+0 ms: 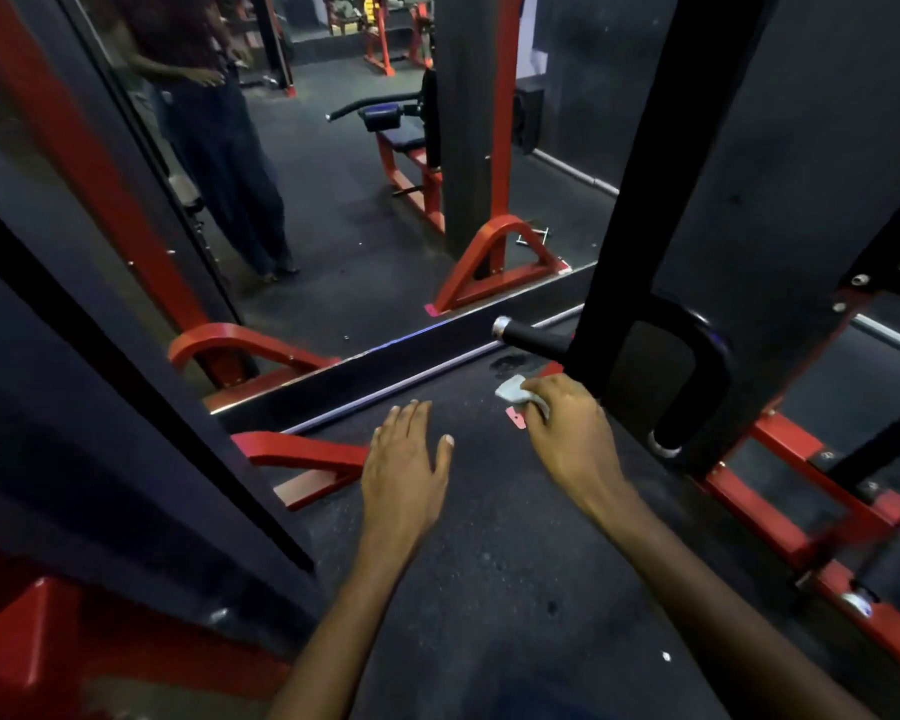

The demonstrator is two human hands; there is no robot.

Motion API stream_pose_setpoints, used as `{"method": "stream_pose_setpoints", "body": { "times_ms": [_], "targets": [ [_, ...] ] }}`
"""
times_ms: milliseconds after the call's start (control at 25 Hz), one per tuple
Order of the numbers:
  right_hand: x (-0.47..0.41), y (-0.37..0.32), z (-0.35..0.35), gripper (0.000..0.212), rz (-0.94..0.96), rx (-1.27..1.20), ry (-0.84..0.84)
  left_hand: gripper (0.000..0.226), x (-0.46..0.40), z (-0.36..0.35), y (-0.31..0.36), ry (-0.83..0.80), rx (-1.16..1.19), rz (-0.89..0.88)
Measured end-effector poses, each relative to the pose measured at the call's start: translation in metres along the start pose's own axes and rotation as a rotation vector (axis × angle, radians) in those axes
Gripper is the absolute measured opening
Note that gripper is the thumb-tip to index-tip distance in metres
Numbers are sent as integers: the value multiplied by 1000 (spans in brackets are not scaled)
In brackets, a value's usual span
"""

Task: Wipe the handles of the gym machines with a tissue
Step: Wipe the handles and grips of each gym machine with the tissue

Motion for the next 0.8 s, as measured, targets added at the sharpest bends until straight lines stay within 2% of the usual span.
{"method": "stream_pose_setpoints", "body": {
  "times_ms": [160,400,720,800],
  "targets": [
    [-62,13,-13,24,-28,31,120,55,-76,-8,16,-1,27,-62],
    [-141,51,-40,25,-108,100,140,55,-181,-40,47,-54,-56,-171],
    [-224,121,-74,29,-350,291,-14,55,-299,-83,112,-165,-59,-366],
    [-238,139,-78,28,-446,322,-18,65,-326,-103,133,-216,-50,-462]
  ]
}}
Point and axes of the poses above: each hand's wrist, its own x-axis away from the middle knuckle, its own z-axis out of the back of the hand, y = z × x, the point moved 9 cm from there along -x, towards the middle knuckle, and after that the axes turned 13 degrees about z, right-handed, at the moved point
